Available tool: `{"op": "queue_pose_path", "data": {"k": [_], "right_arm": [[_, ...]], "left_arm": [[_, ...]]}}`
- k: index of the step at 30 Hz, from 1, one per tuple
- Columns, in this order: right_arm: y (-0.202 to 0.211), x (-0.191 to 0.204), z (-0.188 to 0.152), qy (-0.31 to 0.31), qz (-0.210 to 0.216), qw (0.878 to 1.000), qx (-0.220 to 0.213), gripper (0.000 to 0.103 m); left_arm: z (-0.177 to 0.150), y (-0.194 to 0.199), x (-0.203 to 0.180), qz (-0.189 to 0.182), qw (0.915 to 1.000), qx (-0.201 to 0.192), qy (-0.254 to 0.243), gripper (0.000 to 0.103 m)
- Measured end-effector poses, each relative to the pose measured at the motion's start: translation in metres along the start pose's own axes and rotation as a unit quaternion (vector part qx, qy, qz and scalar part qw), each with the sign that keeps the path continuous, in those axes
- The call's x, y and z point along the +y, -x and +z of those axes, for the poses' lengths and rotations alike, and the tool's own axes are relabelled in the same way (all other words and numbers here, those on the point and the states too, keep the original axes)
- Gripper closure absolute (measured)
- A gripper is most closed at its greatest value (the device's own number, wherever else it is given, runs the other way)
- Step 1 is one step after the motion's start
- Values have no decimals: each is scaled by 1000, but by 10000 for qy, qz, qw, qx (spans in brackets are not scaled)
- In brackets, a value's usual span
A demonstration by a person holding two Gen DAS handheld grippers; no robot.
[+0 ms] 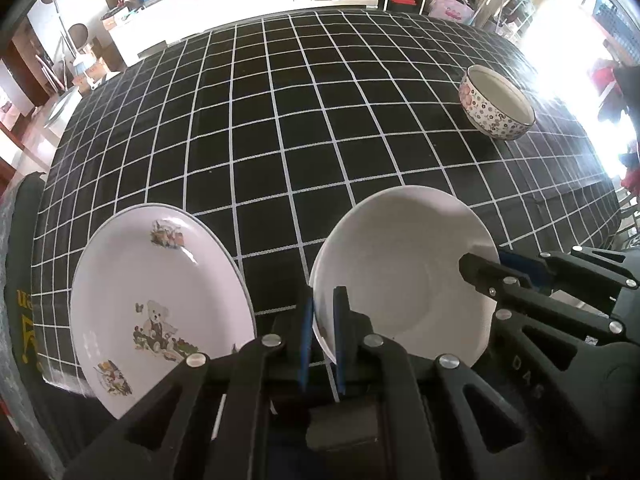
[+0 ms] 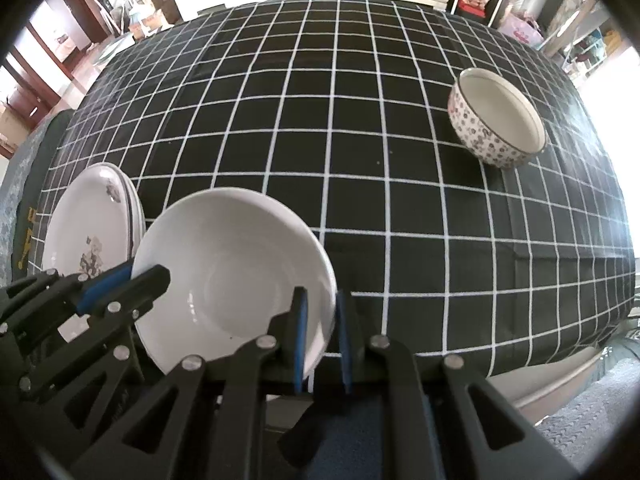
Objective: Organize plates and bowls
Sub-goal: 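Lower the red-emblem bowl into the white bowl and open both grippers, then reach both grippers to the grey floral bowl and grip its rim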
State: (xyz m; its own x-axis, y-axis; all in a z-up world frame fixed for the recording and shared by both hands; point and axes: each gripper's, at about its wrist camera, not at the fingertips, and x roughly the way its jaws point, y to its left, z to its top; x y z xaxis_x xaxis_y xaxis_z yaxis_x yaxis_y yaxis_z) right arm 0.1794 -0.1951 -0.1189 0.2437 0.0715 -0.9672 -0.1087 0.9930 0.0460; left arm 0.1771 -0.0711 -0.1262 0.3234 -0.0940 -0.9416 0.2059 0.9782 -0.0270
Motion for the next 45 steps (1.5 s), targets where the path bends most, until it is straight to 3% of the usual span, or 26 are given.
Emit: {"op": "queue_pose_path", "data": {"k": [8, 10, 12, 15, 22, 33, 45], "right_arm": [[7, -6, -2, -56, -33, 9999, -137, 85], [12, -9, -2, -103, -37, 9998, -181, 82], [18, -15, -3, -170, 18, 9996, -243, 71], [30, -21, -3, -225, 54, 9991, -357, 63], [68, -37, 0, -375, 183, 9962, -770, 61], [106, -93, 28, -794, 241, 9902, -1128, 61], [92, -159, 64, -1163, 122, 9880, -1009, 61]], "left_arm": [[-4, 9, 4, -75, 9999, -32, 85, 92], [-5, 14, 6, -97, 9999, -80, 105, 89], [-6, 20, 7, -120, 9997, -153, 131, 85], [-5, 31, 6, -146, 9995, -256, 135, 83], [7, 68, -7, -283, 9976, -631, 12, 83], [63, 90, -53, -573, 9940, -880, -309, 79], [137, 47, -106, -669, 9939, -618, -617, 79]]}}
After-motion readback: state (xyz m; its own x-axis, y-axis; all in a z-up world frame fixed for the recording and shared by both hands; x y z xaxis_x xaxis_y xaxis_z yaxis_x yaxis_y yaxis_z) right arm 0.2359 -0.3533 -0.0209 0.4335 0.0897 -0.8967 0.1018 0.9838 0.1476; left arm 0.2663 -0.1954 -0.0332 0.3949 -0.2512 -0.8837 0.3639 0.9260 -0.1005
